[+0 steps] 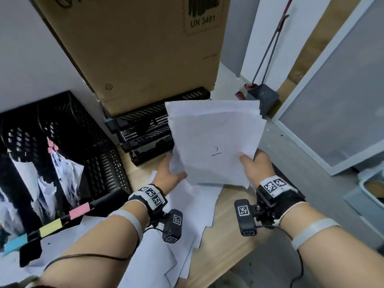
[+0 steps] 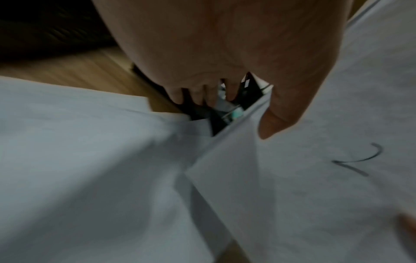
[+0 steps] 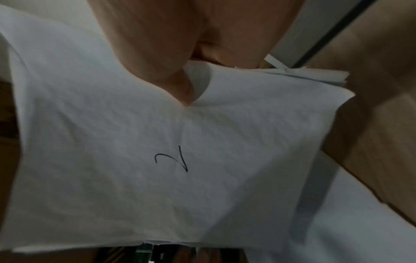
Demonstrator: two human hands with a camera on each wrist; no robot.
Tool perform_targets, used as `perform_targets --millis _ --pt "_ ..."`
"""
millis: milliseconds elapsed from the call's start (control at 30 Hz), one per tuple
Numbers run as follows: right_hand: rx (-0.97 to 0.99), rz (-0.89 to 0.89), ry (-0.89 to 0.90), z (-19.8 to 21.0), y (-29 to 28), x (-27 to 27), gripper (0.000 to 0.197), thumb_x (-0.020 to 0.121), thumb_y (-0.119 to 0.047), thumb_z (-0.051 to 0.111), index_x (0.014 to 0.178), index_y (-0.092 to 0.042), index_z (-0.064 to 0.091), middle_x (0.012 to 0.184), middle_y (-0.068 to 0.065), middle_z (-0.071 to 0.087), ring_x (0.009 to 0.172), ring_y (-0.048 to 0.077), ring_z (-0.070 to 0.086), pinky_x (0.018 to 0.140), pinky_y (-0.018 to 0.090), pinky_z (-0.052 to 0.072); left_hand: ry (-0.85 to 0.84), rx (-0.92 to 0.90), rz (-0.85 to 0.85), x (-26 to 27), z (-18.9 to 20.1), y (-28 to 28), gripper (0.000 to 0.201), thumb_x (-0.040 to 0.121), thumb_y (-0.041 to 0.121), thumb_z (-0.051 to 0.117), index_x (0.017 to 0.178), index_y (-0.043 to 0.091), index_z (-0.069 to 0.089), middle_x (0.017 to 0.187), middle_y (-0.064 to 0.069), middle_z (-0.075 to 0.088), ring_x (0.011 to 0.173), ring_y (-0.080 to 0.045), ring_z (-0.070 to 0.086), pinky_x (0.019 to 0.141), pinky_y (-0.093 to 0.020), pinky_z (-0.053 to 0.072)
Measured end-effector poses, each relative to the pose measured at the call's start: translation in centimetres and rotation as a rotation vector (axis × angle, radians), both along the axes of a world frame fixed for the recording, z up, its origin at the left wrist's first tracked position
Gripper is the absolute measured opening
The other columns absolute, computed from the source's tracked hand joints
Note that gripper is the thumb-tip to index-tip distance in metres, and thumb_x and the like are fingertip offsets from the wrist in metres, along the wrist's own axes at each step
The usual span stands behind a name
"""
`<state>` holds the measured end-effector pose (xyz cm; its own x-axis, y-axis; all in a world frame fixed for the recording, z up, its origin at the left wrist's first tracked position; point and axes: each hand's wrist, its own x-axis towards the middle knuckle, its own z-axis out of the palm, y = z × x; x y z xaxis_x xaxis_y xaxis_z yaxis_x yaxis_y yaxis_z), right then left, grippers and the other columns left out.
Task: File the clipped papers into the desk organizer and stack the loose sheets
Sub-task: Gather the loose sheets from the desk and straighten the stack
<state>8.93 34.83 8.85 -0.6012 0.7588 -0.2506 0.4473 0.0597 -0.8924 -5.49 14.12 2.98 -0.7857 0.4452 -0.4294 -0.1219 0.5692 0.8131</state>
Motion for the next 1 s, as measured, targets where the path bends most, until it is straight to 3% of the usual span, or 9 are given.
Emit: perform_targets --millis 133,167,233,300,467,600,733,867,1000 --pt "-0.04 -0.076 0.118 1.5 -0.2 0.7 0.011 0.088 -0.008 0.063 0.098 -0.013 0.067 0.084 -0.003 0.07 0.075 0.009 0.065 0.063 0.018 0.051 0.043 0.448 0.039 0.3 4.3 3.0 0.074 0.071 0.018 0.088 0.133 0.018 0.049 0.128 0.002 0.066 0.12 -0.012 0.063 0.102 -0.03 0.05" --pt "-0.08 -0.097 0.13 1.1 -0.2 1.0 0.017 0.085 -0.006 0.063 0.101 -0.012 0.066 0.086 -0.003 0.07 0.078 0.011 0.066 0.066 0.021 0.053 0.036 0.487 0.05 0.6 4.8 3.4 0.069 0.07 0.018 0.089 0.129 0.019 0.053 0.122 0.003 0.07 0.113 -0.01 0.067 0.098 -0.028 0.053" --pt "-0.129 -0.122 0.115 -0.3 -0.2 1.4 0.034 0.079 -0.001 0.063 0.111 -0.013 0.062 0.094 0.001 0.071 0.09 0.021 0.068 0.076 0.03 0.052 0.035 0.488 0.068 1.6 4.8 3.8 0.062 0.07 0.022 0.089 0.124 0.021 0.057 0.115 0.004 0.072 0.107 -0.009 0.069 0.093 -0.029 0.056" --pt "-0.153 -0.116 0.057 -1.8 -0.2 2.0 0.041 0.079 0.003 0.063 0.117 -0.01 0.057 0.1 0.003 0.068 0.097 0.024 0.065 0.077 0.03 0.048 0.034 0.439 0.05 2.8 3.6 3.7 0.053 0.075 0.023 0.085 0.122 0.019 0.059 0.113 0.003 0.073 0.104 -0.011 0.07 0.092 -0.033 0.057" --pt "-0.033 0.051 -0.116 -2.8 0.5 3.7 0.01 0.089 -0.006 0.058 0.098 -0.007 0.061 0.085 0.001 0.066 0.079 0.018 0.062 0.06 0.02 0.044 0.019 0.316 0.062 5.1 0.7 4.0 0.022 0.092 0.016 0.066 0.114 0.018 0.065 0.109 -0.001 0.073 0.106 -0.024 0.068 0.094 -0.039 0.055" --pt "0.141 0.061 -0.115 -1.8 3.7 3.5 0.02 0.091 -0.009 0.055 0.108 -0.008 0.064 0.097 0.001 0.065 0.091 0.019 0.061 0.078 0.024 0.042 0.016 0.344 0.039 5.1 0.3 5.3 0.023 0.092 0.017 0.067 0.115 0.018 0.063 0.113 -0.003 0.072 0.105 -0.022 0.068 0.094 -0.037 0.054" --pt "0.191 0.125 -0.328 -3.3 7.8 4.1 0.032 0.088 -0.004 0.049 0.115 -0.011 0.065 0.111 0.01 0.068 0.102 0.027 0.063 0.084 0.025 0.043 0.061 0.109 0.023 4.3 -2.2 4.9 0.024 0.089 0.018 0.069 0.11 0.015 0.06 0.105 -0.008 0.067 0.095 -0.024 0.065 0.076 -0.026 0.052" --pt "0.162 0.147 -0.523 -6.9 9.5 5.5 0.035 0.087 -0.003 0.048 0.117 -0.008 0.065 0.12 0.021 0.066 0.108 0.038 0.062 0.093 0.037 0.048 0.153 -0.512 0.042 2.9 -5.8 0.8 0.054 0.081 0.025 0.072 0.131 0.024 0.054 0.131 -0.013 0.056 0.117 -0.032 0.058 0.098 -0.036 0.049" --pt "0.256 -0.001 -0.674 -8.7 8.2 5.4 0.054 0.08 -0.009 0.057 0.132 -0.014 0.045 0.132 0.022 0.049 0.12 0.042 0.05 0.1 0.047 0.044 0.161 -0.714 0.088 2.1 -7.6 -3.4 0.08 0.076 0.034 0.077 0.145 0.022 0.037 0.139 -0.016 0.045 0.13 -0.034 0.047 0.108 -0.041 0.042"
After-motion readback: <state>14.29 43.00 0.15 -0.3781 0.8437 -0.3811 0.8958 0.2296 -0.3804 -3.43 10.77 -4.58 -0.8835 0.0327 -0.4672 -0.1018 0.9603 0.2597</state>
